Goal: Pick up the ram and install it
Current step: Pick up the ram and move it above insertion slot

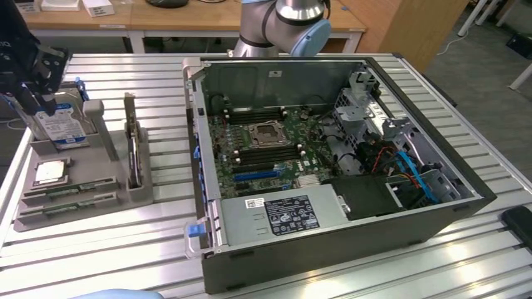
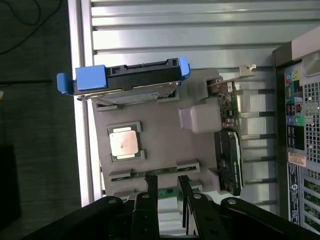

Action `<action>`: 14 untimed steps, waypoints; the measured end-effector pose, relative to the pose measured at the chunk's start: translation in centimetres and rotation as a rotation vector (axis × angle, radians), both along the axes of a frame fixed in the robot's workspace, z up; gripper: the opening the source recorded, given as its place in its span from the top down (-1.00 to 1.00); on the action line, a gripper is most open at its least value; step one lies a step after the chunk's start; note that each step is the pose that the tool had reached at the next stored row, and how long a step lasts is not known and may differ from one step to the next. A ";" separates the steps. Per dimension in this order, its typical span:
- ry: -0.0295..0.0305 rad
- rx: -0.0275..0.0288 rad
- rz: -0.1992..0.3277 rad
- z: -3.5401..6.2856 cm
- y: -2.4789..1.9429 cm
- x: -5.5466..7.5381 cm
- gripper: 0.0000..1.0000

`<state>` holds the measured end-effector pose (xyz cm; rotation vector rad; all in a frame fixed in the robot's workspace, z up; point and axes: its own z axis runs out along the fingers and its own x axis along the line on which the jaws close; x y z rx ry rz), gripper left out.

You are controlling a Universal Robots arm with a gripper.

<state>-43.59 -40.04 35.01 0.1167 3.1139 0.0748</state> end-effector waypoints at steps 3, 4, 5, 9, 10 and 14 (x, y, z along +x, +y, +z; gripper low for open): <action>0.0001 0.0009 0.000 -0.53 -0.04 0.0 0.40; 0.0001 0.0014 0.000 -0.71 -0.05 0.0 0.40; 0.0001 0.0020 0.000 -0.90 -0.06 0.0 0.40; 0.0001 0.0039 0.000 -1.64 -0.11 0.0 0.40; 0.0001 0.0043 0.000 -1.82 -0.12 0.0 0.40; 0.0001 0.0059 0.000 -2.53 -0.16 0.0 0.40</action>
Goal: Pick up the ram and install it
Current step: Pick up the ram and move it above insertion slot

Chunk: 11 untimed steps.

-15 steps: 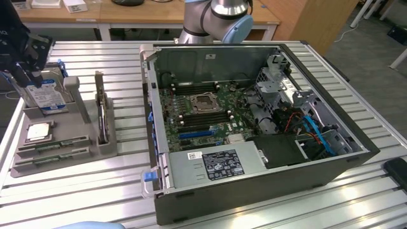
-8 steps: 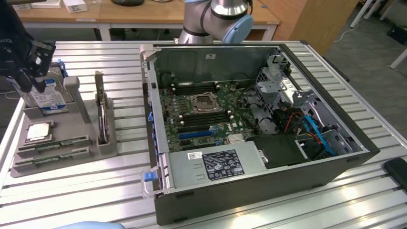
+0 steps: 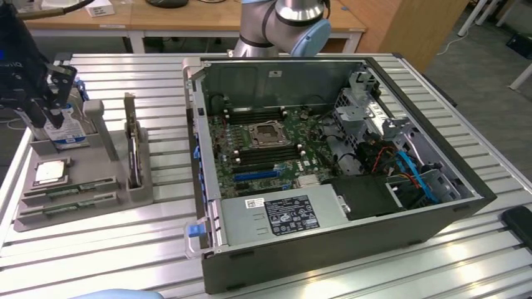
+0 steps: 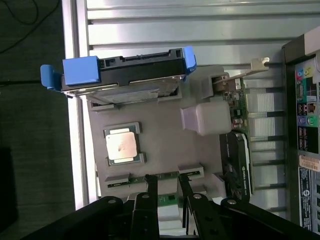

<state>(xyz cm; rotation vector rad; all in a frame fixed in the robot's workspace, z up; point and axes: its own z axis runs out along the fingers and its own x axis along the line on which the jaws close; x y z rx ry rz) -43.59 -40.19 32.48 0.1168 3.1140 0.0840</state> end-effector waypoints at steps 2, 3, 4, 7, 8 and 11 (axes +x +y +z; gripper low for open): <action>0.0000 0.0008 0.000 -0.37 -0.02 0.0 0.40; 0.0000 0.0011 0.000 -0.55 -0.03 0.0 0.40; 0.0000 0.0015 0.000 -0.73 -0.03 0.0 0.40; 0.0000 0.0025 0.000 -1.27 -0.05 0.0 0.40; 0.0000 0.0028 0.000 -1.45 -0.06 0.0 0.40; 0.0000 0.0037 0.000 -2.01 -0.08 0.0 0.40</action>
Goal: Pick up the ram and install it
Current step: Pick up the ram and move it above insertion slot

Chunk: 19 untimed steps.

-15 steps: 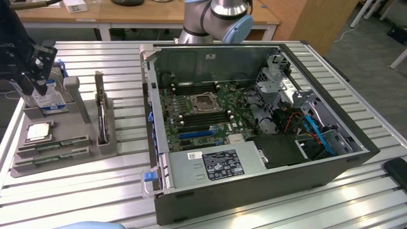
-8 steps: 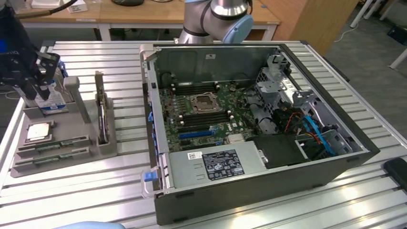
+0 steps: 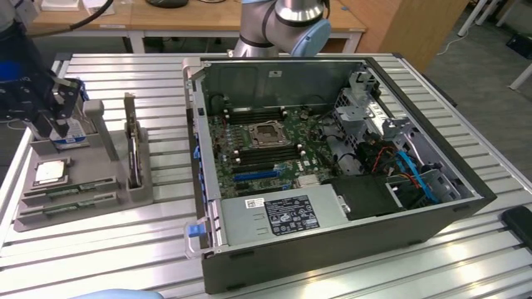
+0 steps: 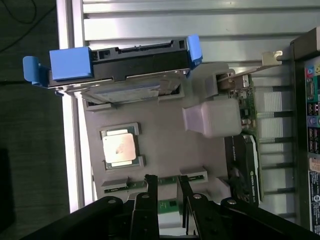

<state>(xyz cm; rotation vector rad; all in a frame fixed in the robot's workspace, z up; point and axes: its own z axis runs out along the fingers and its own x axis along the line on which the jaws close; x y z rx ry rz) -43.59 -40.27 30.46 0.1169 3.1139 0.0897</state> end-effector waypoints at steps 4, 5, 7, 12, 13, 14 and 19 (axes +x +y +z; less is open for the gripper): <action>0.0000 0.0011 0.000 -0.72 -0.02 0.0 0.40; 0.0001 0.0013 0.000 -0.89 -0.03 0.0 0.40; 0.0001 0.0017 0.000 -1.25 -0.04 0.0 0.40; 0.0001 0.0027 0.000 -2.17 -0.06 0.0 0.40; 0.0000 0.0028 0.000 -2.31 -0.06 0.0 0.40; 0.0000 0.0028 0.000 -2.35 -0.06 0.0 0.40; 0.0000 0.0027 0.000 -2.36 -0.06 0.0 0.40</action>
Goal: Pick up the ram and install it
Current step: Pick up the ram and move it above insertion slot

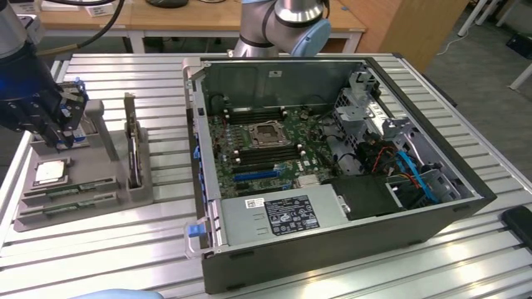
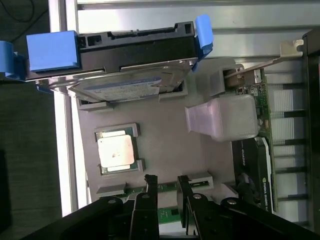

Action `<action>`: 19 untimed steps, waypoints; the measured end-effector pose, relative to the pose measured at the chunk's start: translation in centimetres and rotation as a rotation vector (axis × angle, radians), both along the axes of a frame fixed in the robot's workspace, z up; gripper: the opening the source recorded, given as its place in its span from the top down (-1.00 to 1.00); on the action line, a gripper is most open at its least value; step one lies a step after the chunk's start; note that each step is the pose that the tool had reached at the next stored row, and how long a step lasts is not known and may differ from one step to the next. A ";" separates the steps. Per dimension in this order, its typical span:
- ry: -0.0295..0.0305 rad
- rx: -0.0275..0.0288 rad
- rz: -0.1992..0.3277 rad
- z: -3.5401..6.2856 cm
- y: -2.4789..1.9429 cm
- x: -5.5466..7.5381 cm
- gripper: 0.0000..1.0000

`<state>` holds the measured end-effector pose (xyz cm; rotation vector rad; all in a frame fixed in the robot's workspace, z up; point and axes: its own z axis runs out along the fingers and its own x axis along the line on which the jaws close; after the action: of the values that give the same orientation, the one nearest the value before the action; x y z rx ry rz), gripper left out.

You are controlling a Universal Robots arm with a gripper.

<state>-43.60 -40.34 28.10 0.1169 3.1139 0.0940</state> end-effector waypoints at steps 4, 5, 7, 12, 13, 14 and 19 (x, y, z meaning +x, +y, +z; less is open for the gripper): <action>-0.0002 0.0000 0.023 0.00 0.00 0.0 0.40; -0.0001 0.0000 0.032 0.00 0.01 0.0 0.40; -0.0001 0.0000 0.052 -0.01 0.00 0.0 0.40; -0.0002 0.0000 0.137 -0.03 0.00 0.0 0.40; -0.0001 0.0000 0.154 -0.04 0.00 0.0 0.40; -0.0002 0.0000 0.173 -0.05 0.00 0.0 0.40; -0.0002 0.0000 0.264 -0.09 0.00 0.0 0.40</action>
<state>-43.61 -40.34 28.01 -0.2948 3.1100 0.0984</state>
